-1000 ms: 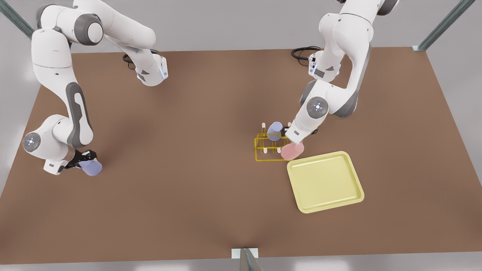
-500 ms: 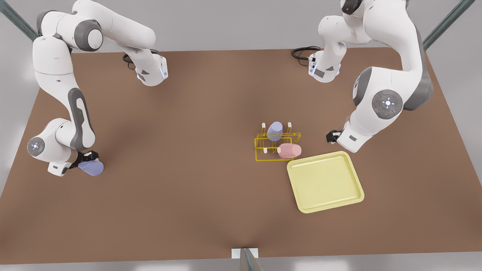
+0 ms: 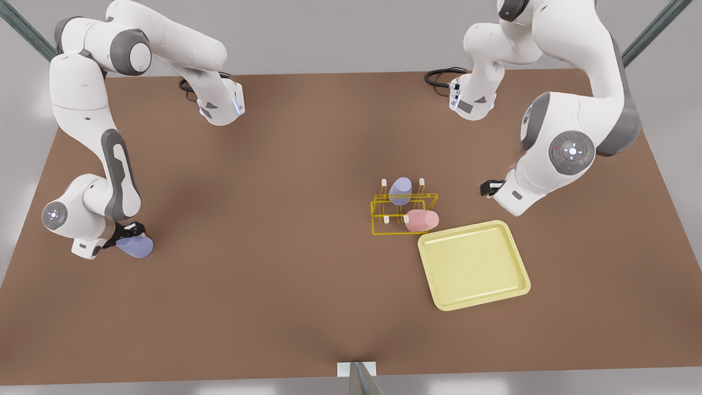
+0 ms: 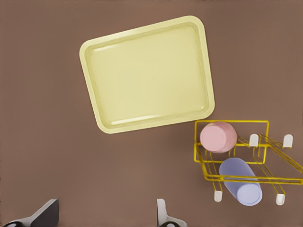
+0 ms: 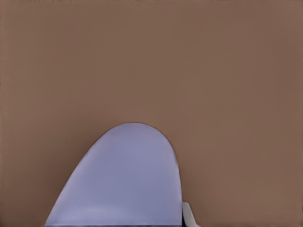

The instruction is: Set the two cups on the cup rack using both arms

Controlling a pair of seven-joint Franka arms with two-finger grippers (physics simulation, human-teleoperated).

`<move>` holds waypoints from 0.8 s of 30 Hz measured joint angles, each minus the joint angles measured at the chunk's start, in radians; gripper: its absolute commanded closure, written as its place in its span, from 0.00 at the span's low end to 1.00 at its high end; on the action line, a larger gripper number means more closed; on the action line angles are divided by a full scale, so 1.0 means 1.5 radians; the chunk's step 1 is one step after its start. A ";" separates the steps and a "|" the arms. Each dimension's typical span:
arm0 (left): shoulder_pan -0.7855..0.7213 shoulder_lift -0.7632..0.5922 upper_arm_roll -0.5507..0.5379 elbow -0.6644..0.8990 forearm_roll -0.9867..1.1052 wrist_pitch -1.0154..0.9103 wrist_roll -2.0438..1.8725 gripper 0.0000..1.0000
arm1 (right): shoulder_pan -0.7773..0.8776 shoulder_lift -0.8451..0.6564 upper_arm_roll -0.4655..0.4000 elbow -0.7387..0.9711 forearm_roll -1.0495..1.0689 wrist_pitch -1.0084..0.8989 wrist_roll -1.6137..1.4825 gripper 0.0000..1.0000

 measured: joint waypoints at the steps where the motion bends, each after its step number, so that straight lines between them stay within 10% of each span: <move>1: 0.000 -0.002 -0.001 0.002 0.000 -0.003 0.003 0.00 | 0.000 -0.002 0.000 0.000 0.000 -0.001 0.000 0.25; 24: -0.012 -0.003 -0.006 0.025 0.004 -0.034 0.038 0.00 | 0.448 -0.054 0.011 0.180 0.067 -0.112 0.029 0.25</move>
